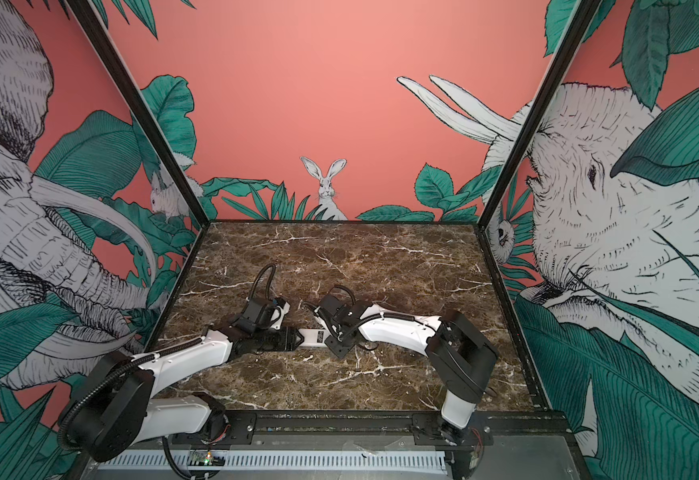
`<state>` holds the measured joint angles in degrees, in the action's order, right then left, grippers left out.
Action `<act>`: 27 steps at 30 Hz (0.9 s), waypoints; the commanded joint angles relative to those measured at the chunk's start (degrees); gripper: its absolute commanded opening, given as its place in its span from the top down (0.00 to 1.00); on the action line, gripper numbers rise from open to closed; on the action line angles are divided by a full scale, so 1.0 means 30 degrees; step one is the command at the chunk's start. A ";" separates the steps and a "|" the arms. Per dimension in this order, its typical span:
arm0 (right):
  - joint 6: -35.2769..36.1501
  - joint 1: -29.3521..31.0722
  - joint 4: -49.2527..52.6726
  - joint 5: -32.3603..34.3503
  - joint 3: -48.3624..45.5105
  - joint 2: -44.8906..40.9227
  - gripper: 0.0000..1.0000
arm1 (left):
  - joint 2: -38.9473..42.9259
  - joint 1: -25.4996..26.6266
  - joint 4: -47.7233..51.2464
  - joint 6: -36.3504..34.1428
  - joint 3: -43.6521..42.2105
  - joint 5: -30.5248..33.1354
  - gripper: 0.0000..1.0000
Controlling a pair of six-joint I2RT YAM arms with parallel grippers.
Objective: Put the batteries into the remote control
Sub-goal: 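Move the open right gripper over the white battery cover beside the remote, then lower the right gripper and grasp the white battery cover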
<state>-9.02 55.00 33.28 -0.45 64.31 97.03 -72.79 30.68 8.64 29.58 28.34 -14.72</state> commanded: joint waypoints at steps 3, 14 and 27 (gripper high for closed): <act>0.1415 -0.1297 0.1620 0.1245 0.0627 -0.1030 0.48 | 0.1102 -0.0151 0.1302 -0.0277 -0.0219 0.0996 0.31; 0.3408 -0.5368 0.0224 -0.1443 0.1476 -0.0129 0.48 | 0.1862 -0.0147 0.1894 -0.0296 0.0157 0.1328 0.31; 0.4144 -0.6544 -0.0546 -0.2555 0.3002 0.3236 0.48 | 0.1738 -0.0150 0.1701 -0.0310 0.0278 0.1367 0.31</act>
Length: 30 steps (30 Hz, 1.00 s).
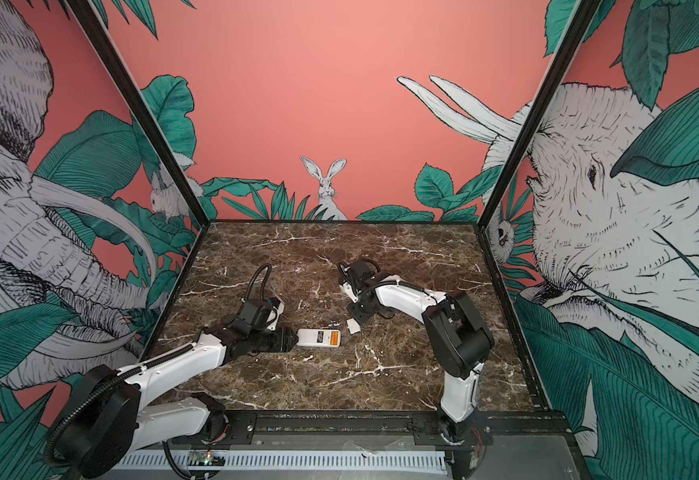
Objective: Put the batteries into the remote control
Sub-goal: 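Lower the right gripper and grasp the white battery cover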
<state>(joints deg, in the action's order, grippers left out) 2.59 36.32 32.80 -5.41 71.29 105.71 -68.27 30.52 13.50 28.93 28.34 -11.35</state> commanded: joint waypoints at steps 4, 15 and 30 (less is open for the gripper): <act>0.0193 -0.0473 -0.0478 -0.1992 0.1059 0.1100 0.48 | -0.0295 -0.0089 0.0011 -0.0172 0.0513 -0.0095 0.31; -0.0280 -0.0443 -0.1654 -0.4242 0.0380 0.1562 0.47 | -0.0987 -0.0096 -0.0739 -0.0064 0.0258 -0.0074 0.31; 0.0486 -0.0022 -0.0733 -0.5682 0.0941 0.2584 0.48 | -0.1691 -0.0096 -0.1406 0.0027 0.0145 -0.0514 0.31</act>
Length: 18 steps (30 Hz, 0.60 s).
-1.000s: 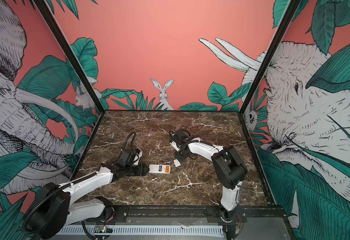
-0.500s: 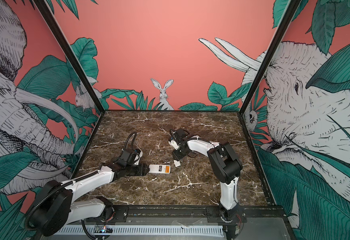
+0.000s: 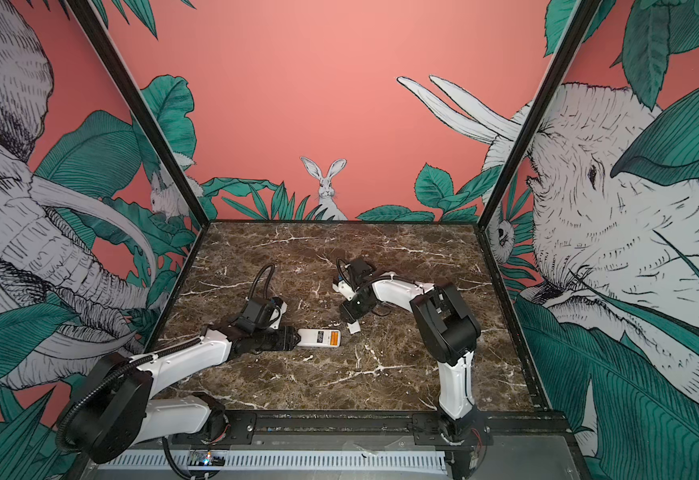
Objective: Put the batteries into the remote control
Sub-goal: 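Lower the right gripper and grasp the white battery cover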
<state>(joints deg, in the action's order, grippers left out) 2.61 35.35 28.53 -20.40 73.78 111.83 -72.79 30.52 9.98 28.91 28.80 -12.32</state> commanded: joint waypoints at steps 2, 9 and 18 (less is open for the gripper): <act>0.0480 0.0342 0.0830 -0.0784 -0.0115 0.0532 0.49 | -0.0281 -0.0096 -0.0336 0.0062 -0.0023 -0.0238 0.31; 0.0207 0.0340 0.1345 -0.0366 -0.1311 -0.0162 0.50 | -0.0275 -0.0096 -0.0297 0.0004 -0.0030 -0.0172 0.31; -0.0184 0.0461 0.1534 -0.0141 -0.2834 -0.1438 0.50 | -0.0412 -0.0085 -0.0585 0.0010 -0.0191 -0.0231 0.31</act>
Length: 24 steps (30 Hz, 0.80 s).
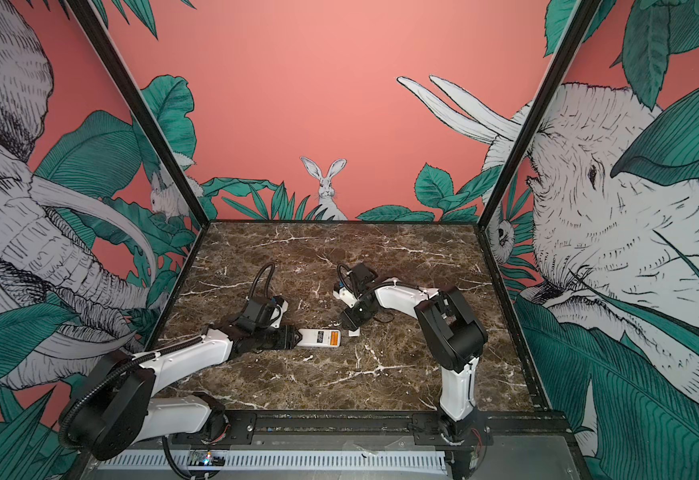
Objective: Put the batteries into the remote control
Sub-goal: 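Lower the right gripper and grasp the white battery cover, then lift the cover and carry it to the remote's battery compartment with the right gripper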
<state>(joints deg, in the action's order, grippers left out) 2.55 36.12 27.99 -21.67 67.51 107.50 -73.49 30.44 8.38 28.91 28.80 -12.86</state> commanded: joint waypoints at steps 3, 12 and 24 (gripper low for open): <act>-0.0290 0.0345 0.1786 0.0296 -0.1230 -0.0384 0.50 | -0.0301 -0.0052 -0.0062 -0.0018 -0.0130 -0.0078 0.31; -0.1105 0.1344 0.1999 0.1716 -0.2024 -0.1138 0.50 | -0.0386 -0.0052 -0.0390 0.0147 -0.0059 -0.0320 0.31; -0.2943 0.3324 0.2495 0.4641 -0.1063 -0.0942 0.45 | -0.0293 -0.0177 -0.0900 0.0148 -0.0581 -0.0400 0.31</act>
<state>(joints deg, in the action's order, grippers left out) -3.99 44.88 31.16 -10.55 63.81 103.48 -74.32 30.30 5.76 28.93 28.45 -13.69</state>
